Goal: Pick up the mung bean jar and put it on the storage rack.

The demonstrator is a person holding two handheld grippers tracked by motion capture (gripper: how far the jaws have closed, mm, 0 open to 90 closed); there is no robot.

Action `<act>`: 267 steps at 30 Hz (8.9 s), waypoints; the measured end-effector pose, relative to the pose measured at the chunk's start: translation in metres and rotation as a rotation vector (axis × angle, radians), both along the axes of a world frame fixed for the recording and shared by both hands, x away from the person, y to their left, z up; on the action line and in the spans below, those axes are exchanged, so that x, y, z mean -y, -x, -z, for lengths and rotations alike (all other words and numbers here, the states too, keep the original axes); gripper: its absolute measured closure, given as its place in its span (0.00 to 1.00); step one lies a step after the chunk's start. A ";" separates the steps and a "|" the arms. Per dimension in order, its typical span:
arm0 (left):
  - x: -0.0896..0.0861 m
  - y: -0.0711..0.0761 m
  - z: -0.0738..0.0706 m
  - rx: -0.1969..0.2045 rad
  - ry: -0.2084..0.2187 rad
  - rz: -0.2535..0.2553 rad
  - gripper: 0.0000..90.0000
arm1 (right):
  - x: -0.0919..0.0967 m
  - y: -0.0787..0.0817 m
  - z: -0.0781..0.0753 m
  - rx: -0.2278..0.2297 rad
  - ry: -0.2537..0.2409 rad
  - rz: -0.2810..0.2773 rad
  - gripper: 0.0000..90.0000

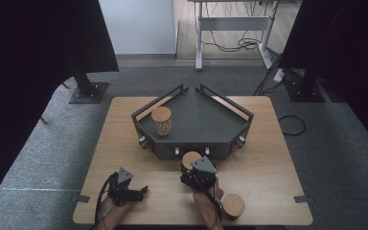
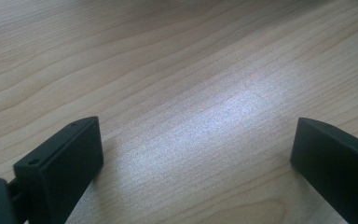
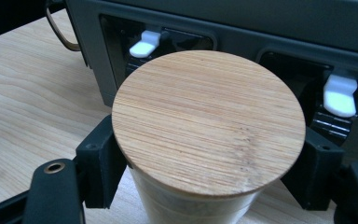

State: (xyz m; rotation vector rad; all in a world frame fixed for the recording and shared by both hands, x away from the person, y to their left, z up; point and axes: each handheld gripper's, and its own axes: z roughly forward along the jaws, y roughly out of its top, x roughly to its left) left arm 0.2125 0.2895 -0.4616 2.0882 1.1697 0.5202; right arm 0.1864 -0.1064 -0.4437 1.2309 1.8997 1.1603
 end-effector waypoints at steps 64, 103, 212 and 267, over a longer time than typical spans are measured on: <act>0.000 0.000 0.000 0.002 0.000 0.002 0.02 | 0.031 -0.009 -0.073 0.022 -0.026 -0.131 0.28; 0.000 0.000 0.000 0.002 0.000 0.003 0.02 | 0.039 -0.038 -0.100 0.027 -0.044 -0.161 0.28; 0.000 -0.001 0.000 0.000 -0.002 0.006 0.02 | 0.026 -0.113 -0.084 0.066 0.000 -0.103 0.28; 0.000 -0.001 0.000 0.000 -0.002 0.006 0.02 | 0.049 -0.101 -0.099 0.043 0.057 -0.164 0.02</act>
